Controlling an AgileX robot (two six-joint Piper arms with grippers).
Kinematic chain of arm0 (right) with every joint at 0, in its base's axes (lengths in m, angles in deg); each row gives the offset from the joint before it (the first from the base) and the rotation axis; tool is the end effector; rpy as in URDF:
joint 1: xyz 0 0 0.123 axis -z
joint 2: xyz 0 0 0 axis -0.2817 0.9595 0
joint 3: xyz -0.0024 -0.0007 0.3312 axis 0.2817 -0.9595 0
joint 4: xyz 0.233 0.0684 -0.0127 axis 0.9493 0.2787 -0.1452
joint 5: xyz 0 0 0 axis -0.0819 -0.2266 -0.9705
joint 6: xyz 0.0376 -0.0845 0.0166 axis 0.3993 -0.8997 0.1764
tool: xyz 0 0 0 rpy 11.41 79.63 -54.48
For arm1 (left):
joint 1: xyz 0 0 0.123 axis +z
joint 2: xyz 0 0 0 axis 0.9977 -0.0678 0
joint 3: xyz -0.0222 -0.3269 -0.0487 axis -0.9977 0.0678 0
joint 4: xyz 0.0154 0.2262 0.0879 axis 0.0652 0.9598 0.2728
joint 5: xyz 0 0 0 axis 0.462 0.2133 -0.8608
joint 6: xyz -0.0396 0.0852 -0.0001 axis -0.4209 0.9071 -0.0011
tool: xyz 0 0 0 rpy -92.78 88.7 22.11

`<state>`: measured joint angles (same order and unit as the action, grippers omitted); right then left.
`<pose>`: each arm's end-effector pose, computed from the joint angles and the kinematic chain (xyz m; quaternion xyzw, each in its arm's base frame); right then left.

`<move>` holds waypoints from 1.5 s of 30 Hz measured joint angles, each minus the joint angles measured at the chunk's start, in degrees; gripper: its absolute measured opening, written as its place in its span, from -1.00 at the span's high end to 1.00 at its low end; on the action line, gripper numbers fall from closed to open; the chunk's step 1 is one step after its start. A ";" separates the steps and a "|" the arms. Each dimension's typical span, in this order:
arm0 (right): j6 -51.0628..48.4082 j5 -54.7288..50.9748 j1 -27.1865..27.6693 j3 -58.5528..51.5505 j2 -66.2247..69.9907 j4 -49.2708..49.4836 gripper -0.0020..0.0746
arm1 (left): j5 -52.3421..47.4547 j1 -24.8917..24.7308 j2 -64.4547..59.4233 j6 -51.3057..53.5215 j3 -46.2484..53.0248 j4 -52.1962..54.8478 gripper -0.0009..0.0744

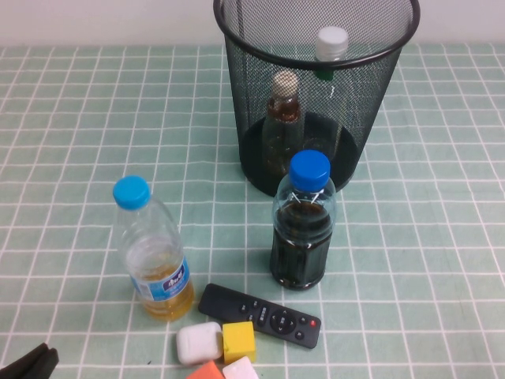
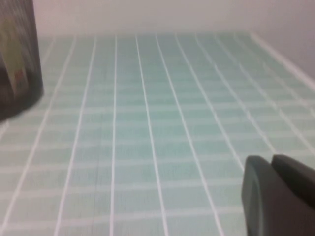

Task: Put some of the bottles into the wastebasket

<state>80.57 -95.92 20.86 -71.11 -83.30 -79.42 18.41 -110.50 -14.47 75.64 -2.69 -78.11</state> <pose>0.0038 -0.0005 0.1849 0.0411 0.7534 -0.0173 0.6560 0.0002 -0.0065 0.1817 0.1855 0.7411 -0.1553 0.6263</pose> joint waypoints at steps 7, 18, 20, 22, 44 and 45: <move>0.00 -8.87 0.24 0.00 0.00 -0.20 0.96 | 0.00 0.00 0.00 0.00 0.00 0.00 0.98; 0.00 -9.09 0.24 0.00 0.00 -0.20 0.96 | 0.00 0.00 0.00 0.00 0.00 0.00 0.98; 0.00 -9.09 0.24 0.00 0.00 -0.20 0.96 | 0.00 0.00 0.00 0.00 0.00 0.03 0.98; 0.00 -9.09 0.24 0.00 0.00 -0.20 0.96 | 0.00 0.00 0.00 0.00 0.00 0.03 0.98; 0.00 -9.19 0.24 0.00 0.00 -0.20 0.96 | 9.64 14.73 0.00 -14.93 0.00 14.63 0.98; 0.00 -9.19 0.24 0.00 0.00 -0.20 0.96 | 8.03 15.03 0.00 -15.68 0.00 15.12 0.98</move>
<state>80.57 -105.11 21.10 -71.11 -83.30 -79.61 26.44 -95.46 -14.47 59.96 -2.69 -62.98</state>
